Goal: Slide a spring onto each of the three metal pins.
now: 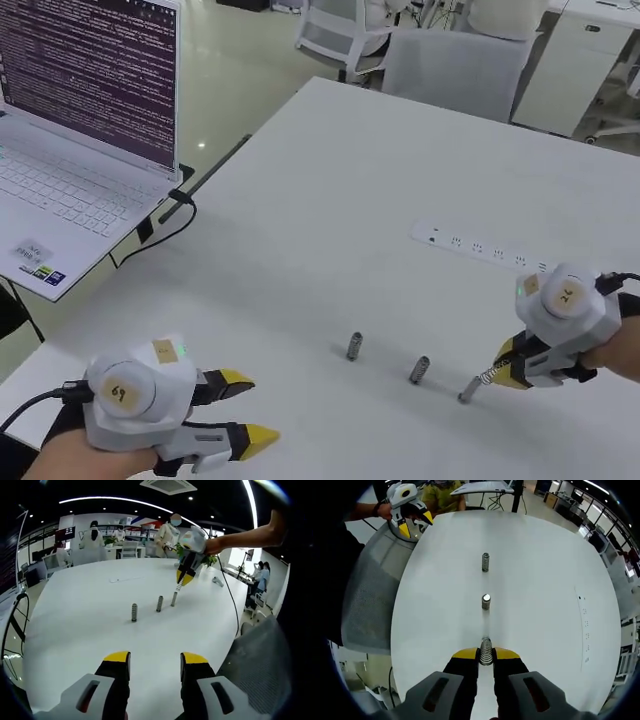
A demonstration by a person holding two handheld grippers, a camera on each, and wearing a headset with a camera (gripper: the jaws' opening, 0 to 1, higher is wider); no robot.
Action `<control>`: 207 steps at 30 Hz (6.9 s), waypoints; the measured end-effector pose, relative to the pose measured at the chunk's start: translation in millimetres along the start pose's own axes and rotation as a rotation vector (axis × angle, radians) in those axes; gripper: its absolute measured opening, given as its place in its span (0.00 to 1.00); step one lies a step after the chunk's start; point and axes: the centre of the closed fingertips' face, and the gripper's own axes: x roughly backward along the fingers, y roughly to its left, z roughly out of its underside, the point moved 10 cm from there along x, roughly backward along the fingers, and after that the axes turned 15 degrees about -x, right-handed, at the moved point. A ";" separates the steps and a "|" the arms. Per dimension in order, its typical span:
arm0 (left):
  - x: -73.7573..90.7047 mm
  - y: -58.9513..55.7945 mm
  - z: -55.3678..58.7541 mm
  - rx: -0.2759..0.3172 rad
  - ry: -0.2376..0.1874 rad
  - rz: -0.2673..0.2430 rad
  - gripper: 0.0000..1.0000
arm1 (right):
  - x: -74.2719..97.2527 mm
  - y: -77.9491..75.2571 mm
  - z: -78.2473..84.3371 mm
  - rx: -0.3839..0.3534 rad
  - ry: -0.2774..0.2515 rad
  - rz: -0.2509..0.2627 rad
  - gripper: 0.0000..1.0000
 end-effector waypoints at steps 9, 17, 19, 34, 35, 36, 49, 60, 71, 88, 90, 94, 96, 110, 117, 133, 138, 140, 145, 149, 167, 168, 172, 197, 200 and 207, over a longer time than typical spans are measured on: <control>0.5 1.8 0.6 0.011 0.000 -0.003 0.36 | -6.4 -3.6 -1.7 0.006 0.013 -0.013 0.08; 0.8 3.2 0.7 0.019 0.001 -0.013 0.36 | -10.4 -5.1 -2.7 0.012 0.021 -0.022 0.08; 1.0 3.3 1.0 0.022 0.001 -0.014 0.36 | -11.7 -5.6 -3.4 0.014 0.022 -0.024 0.08; 2.8 3.8 2.1 0.028 0.004 -0.020 0.36 | -20.9 -4.2 -2.7 0.031 0.053 -0.031 0.08; 3.0 4.0 2.0 0.027 0.004 -0.021 0.36 | -22.3 -4.6 -2.7 0.033 0.055 -0.032 0.08; 3.1 4.1 2.0 0.030 0.003 -0.022 0.36 | -23.0 -4.9 -2.7 0.034 0.057 -0.031 0.08; 5.3 6.5 3.9 0.038 0.005 -0.030 0.36 | -33.7 -5.0 -5.8 0.057 0.089 -0.038 0.08; 6.8 7.4 2.1 0.043 0.000 -0.039 0.36 | -46.8 -7.3 -1.9 0.056 0.110 -0.040 0.08; 9.5 9.2 4.6 0.054 0.003 -0.047 0.36 | -56.5 -7.6 0.0 0.043 0.118 -0.037 0.08; 11.2 11.8 4.1 0.055 0.004 -0.052 0.36 | -61.2 -8.1 1.0 0.041 0.127 -0.032 0.09; 11.4 11.9 3.7 0.055 0.003 -0.052 0.36 | -60.8 -8.8 1.0 0.040 0.124 -0.030 0.09; 11.6 12.3 3.8 0.054 0.003 -0.052 0.36 | -59.6 -9.3 1.3 0.033 0.123 -0.032 0.10; 11.5 12.1 3.7 0.053 0.003 -0.051 0.36 | -58.7 -9.2 1.2 0.031 0.121 -0.031 0.10; 12.0 13.0 0.3 0.043 -0.002 -0.048 0.36 | -49.2 -6.4 0.1 0.005 0.093 -0.037 0.16; 11.0 13.0 -0.1 0.042 -0.004 -0.042 0.36 | -38.7 -4.4 -0.5 -0.008 0.069 -0.028 0.18; 7.7 14.0 -3.4 0.047 -0.019 -0.033 0.36 | -12.9 3.8 13.9 -0.135 -0.056 0.021 0.22; 6.4 14.0 -4.7 0.044 -0.021 -0.023 0.36 | -3.8 8.9 23.3 -0.224 -0.133 0.035 0.23; 5.9 13.7 -5.8 0.041 -0.023 -0.021 0.36 | 0.0 12.8 27.9 -0.251 -0.161 0.038 0.24; 5.3 13.2 -7.6 0.041 -0.030 -0.016 0.36 | 4.5 19.8 41.2 -0.317 -0.210 0.041 0.26; 5.3 14.1 -8.1 0.040 -0.033 -0.011 0.36 | 7.0 26.6 50.0 -0.366 -0.246 0.048 0.27; 5.0 23.9 -17.0 0.036 -0.056 -0.014 0.37 | 28.9 64.6 80.1 -0.630 -0.543 0.075 0.40; 4.8 24.2 -17.0 0.037 -0.057 -0.014 0.38 | 29.7 67.2 82.0 -0.639 -0.549 0.079 0.41; 4.3 23.8 -17.7 0.042 -0.063 -0.015 0.40 | 31.1 80.5 90.0 -0.680 -0.582 0.079 0.45; 15.6 18.9 -9.4 0.074 -0.049 -0.053 0.50 | 29.9 142.2 119.9 -0.858 -0.697 0.121 0.57; 16.0 17.3 -7.8 0.077 -0.046 -0.052 0.50 | 26.6 147.0 121.6 -0.868 -0.694 0.118 0.58; 17.5 14.0 -6.6 0.077 -0.040 -0.050 0.51 | 23.3 153.9 122.1 -0.867 -0.680 0.105 0.62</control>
